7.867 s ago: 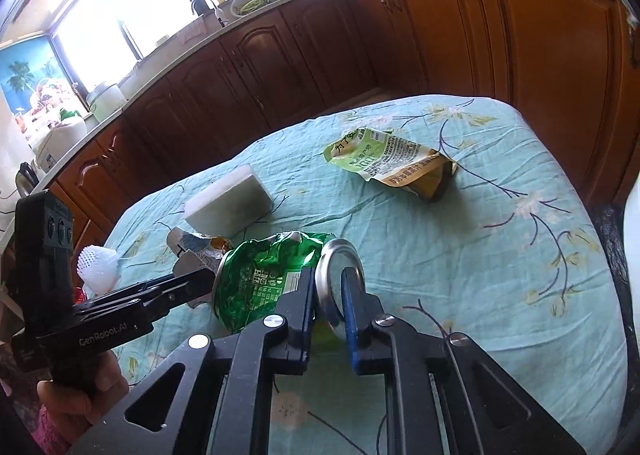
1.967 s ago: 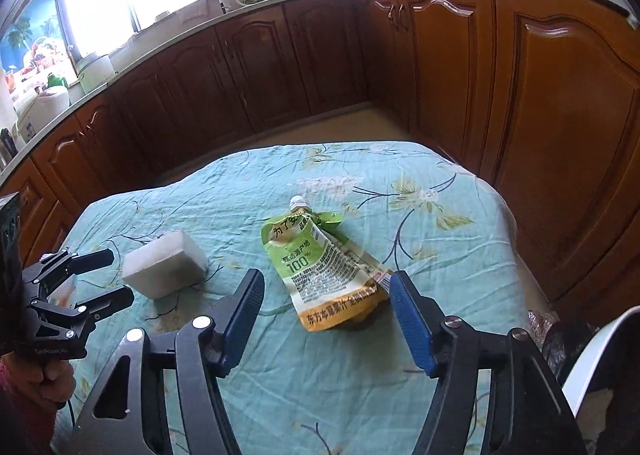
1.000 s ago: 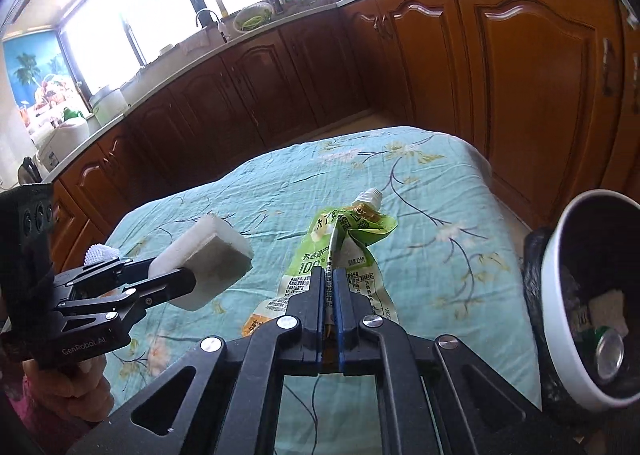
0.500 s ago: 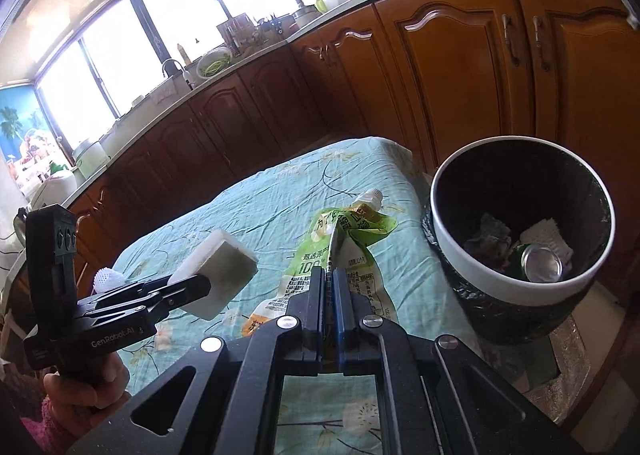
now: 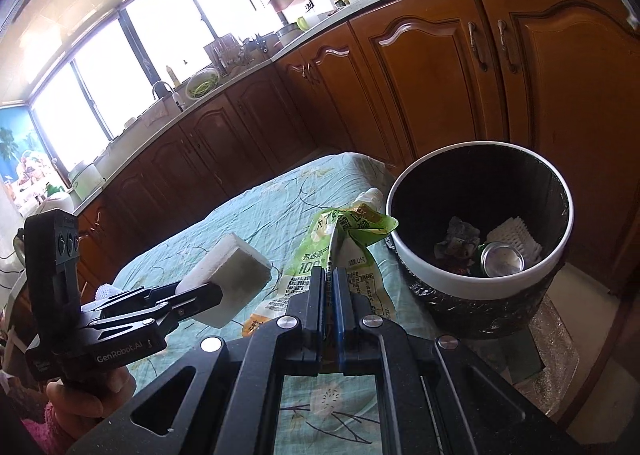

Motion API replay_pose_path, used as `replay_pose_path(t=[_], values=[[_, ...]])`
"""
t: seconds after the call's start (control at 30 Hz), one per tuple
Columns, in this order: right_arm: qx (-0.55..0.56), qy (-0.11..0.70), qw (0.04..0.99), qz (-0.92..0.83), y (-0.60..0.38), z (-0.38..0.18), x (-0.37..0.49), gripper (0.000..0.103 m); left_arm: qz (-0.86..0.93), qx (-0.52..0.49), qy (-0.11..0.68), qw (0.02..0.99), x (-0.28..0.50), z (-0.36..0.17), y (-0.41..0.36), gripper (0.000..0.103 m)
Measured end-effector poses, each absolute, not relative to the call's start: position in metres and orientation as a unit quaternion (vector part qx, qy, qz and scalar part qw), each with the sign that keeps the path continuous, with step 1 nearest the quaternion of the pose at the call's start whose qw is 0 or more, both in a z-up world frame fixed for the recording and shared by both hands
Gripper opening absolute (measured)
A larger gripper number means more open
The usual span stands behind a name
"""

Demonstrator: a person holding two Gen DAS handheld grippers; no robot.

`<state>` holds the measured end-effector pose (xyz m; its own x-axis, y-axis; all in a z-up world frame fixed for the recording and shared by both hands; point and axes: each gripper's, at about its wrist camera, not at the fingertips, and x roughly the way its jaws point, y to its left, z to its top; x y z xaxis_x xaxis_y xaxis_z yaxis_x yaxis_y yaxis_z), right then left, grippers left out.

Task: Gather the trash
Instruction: 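Carry both items over the bin and open both tools to drop them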

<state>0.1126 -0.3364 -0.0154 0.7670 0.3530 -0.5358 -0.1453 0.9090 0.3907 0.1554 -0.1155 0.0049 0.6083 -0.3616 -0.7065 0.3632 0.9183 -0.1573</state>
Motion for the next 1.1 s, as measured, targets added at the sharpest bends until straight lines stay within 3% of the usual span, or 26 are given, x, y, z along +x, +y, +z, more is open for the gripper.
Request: replay_pose_path(t=[1.1], values=[[0.187, 0.297, 0.934, 0.073, -0.402, -0.012, 0.107, 0.004, -0.248, 0.035, 0.390, 0.886, 0.173, 0.012, -0.183, 0.039]])
